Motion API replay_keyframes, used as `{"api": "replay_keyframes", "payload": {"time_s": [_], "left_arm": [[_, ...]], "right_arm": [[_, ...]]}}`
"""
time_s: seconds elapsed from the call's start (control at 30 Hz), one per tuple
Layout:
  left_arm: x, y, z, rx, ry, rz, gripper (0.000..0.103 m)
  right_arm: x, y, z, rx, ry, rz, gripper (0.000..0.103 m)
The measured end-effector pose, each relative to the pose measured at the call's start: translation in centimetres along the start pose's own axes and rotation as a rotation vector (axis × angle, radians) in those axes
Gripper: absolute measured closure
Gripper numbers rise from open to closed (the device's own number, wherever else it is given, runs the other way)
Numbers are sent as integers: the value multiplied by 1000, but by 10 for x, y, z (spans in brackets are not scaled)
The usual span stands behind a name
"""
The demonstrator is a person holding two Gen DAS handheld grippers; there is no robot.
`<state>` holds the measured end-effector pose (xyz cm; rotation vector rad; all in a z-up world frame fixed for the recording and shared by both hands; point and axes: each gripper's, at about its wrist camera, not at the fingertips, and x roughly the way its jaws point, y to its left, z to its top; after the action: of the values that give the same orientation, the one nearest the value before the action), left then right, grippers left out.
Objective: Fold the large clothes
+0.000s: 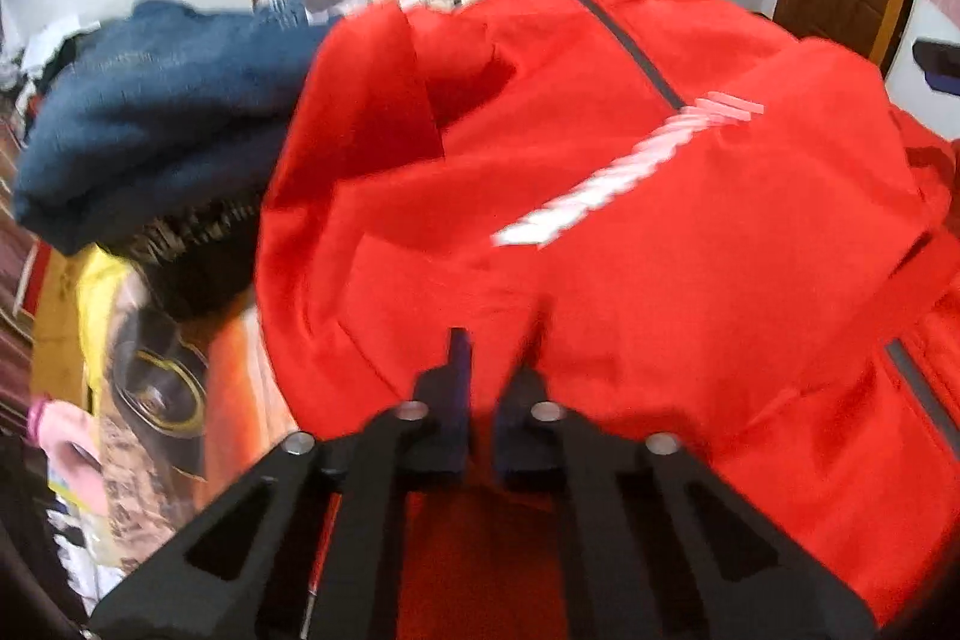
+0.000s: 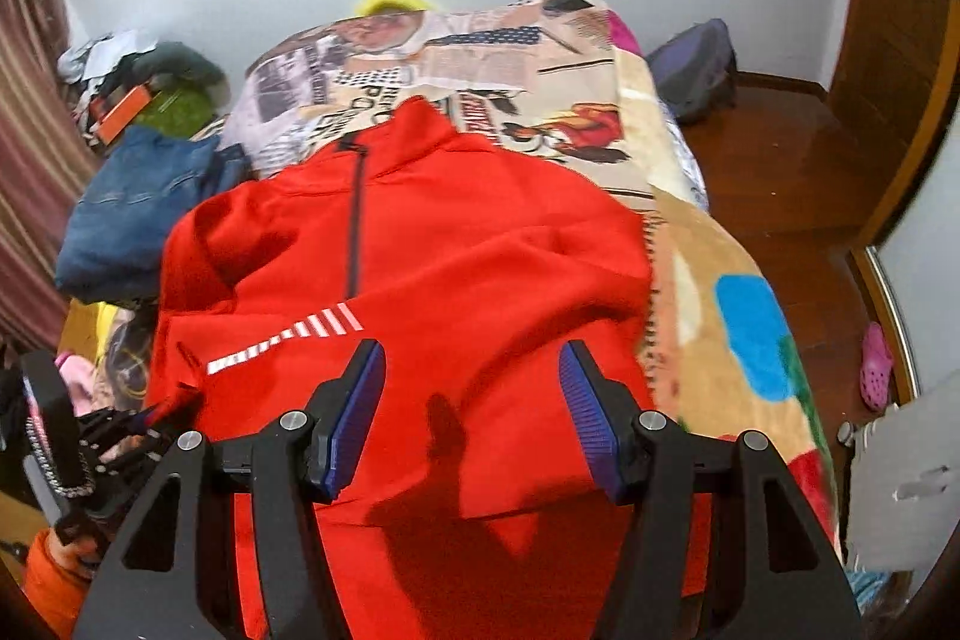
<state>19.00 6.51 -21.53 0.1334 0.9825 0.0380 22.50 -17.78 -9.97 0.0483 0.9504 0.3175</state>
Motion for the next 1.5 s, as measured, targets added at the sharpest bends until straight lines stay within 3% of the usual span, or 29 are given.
{"api": "replay_keyframes", "payload": {"time_s": [0.1, 0.23, 0.4, 0.57, 0.73, 0.87, 0.97, 1.03, 1.07, 1.1, 1.17, 1.3, 1.5], "left_arm": [[-27, 9, 15, -11, -101, 2, 100], [-72, 36, 34, -104, -246, 0, 100], [-88, 64, 33, -180, -305, -15, 100], [-51, 79, 6, -245, -158, 9, 100], [-15, 95, -37, -345, 3, -40, 93], [4, 95, -63, -338, 115, -46, 77], [8, 94, -70, -315, 156, -34, 75], [4, 96, -65, -304, 151, -32, 71], [0, 96, -61, -301, 140, -33, 63], [-7, 98, -54, -295, 113, -32, 55], [-23, 99, -37, -274, 41, -19, 50], [-46, 102, 4, -228, -65, -24, 49], [-58, 102, 73, -194, -166, -106, 47]], "right_arm": [[3, -6, 0, 2, 3, 3, 47], [18, -6, -5, -15, 33, -1, 47], [40, -2, -19, -45, 103, 2, 47], [47, 3, -32, -116, 102, -32, 47], [43, -2, -34, -115, 99, -21, 46], [42, -4, -35, -105, 105, -17, 46], [41, -3, -36, -106, 104, -20, 46], [41, -3, -35, -105, 110, -21, 46], [41, -2, -34, -107, 114, -21, 46], [40, -1, -33, -110, 119, -23, 46], [38, 0, -29, -118, 128, -23, 46], [29, 2, -16, -130, 96, -24, 46], [8, 8, 17, -149, -5, -3, 46]]}}
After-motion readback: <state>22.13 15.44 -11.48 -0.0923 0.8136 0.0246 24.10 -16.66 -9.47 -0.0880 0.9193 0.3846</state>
